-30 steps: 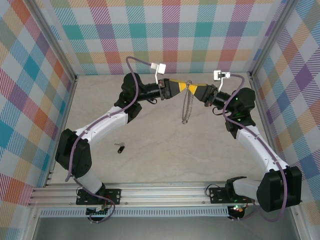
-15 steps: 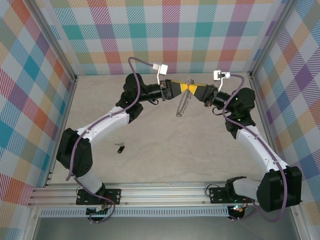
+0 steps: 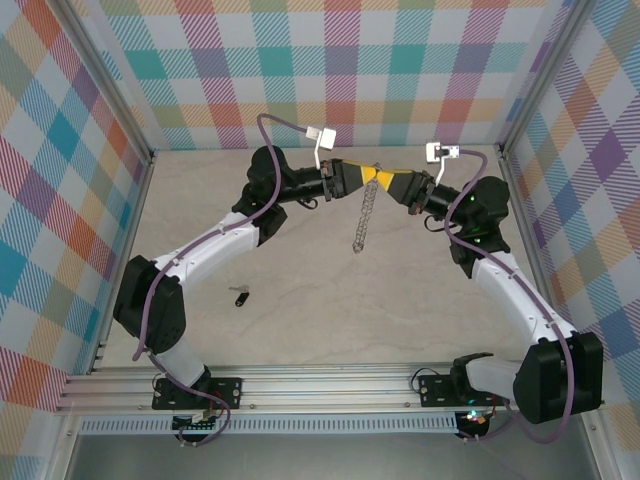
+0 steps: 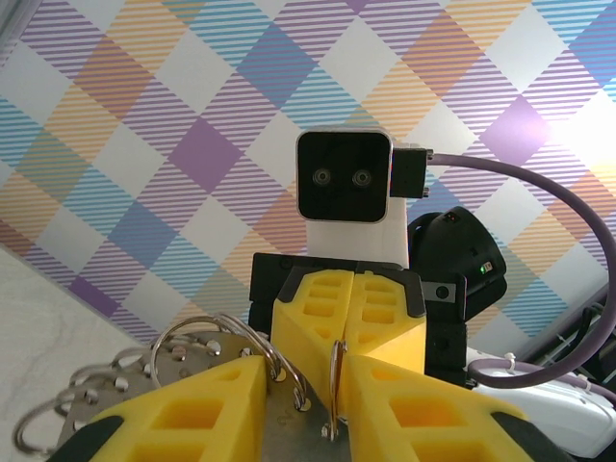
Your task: Put the keys on the keyring
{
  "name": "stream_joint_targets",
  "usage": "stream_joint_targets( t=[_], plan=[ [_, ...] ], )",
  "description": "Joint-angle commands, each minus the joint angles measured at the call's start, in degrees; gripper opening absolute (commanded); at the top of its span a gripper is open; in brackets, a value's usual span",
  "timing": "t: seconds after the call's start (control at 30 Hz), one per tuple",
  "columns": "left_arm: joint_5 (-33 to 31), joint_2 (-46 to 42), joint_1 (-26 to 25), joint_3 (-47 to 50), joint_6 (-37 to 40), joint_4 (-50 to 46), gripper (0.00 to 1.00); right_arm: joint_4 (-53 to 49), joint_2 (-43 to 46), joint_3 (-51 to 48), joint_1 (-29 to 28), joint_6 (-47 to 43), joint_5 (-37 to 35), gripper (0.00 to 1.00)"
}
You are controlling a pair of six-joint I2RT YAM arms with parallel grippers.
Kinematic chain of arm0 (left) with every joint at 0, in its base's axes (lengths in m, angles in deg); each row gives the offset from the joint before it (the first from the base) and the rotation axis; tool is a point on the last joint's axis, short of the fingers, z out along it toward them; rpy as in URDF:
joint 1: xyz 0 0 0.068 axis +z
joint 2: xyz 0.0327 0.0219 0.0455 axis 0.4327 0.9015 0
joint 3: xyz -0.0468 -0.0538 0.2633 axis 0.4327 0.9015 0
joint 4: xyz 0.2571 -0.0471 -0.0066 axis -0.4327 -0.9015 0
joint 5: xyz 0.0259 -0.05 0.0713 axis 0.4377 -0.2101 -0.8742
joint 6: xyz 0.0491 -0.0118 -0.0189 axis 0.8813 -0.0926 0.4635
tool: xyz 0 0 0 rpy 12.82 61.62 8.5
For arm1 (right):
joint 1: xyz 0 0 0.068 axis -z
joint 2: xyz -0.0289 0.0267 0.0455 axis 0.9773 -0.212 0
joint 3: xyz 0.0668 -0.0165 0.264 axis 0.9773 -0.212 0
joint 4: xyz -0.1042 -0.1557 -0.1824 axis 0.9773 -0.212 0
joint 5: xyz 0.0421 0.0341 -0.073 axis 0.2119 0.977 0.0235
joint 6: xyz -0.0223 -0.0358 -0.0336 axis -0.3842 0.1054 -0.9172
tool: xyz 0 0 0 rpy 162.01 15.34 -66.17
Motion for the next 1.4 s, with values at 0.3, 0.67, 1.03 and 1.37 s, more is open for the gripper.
stream_joint_targets(
  t=[0.3,0.67,1.03,1.37],
  plan=[
    [1.44,-0.05,-0.81,-2.07,1.50,1.10,0.12,1.81,0.44,0.02,-0.16,-0.53,-0.24,0.00],
    [0.64,-1.58,-1.12,-2.95,7.72,-5.21,0.00,-3.81,2.37,0.64,-0.14,-1.97,-2.31,0.45],
    [-11.50,-10.32,0.66,-2.37,28.31,-27.31,0.00,-28.75,16.59,-6.00,-0.16,-7.57,-7.13,0.77],
    [-26.64,-16.70,2.89,1.20,36.16,-30.88,0.00,-37.10,19.48,-17.07,-12.70,-8.76,-19.41,0.78]
  ],
)
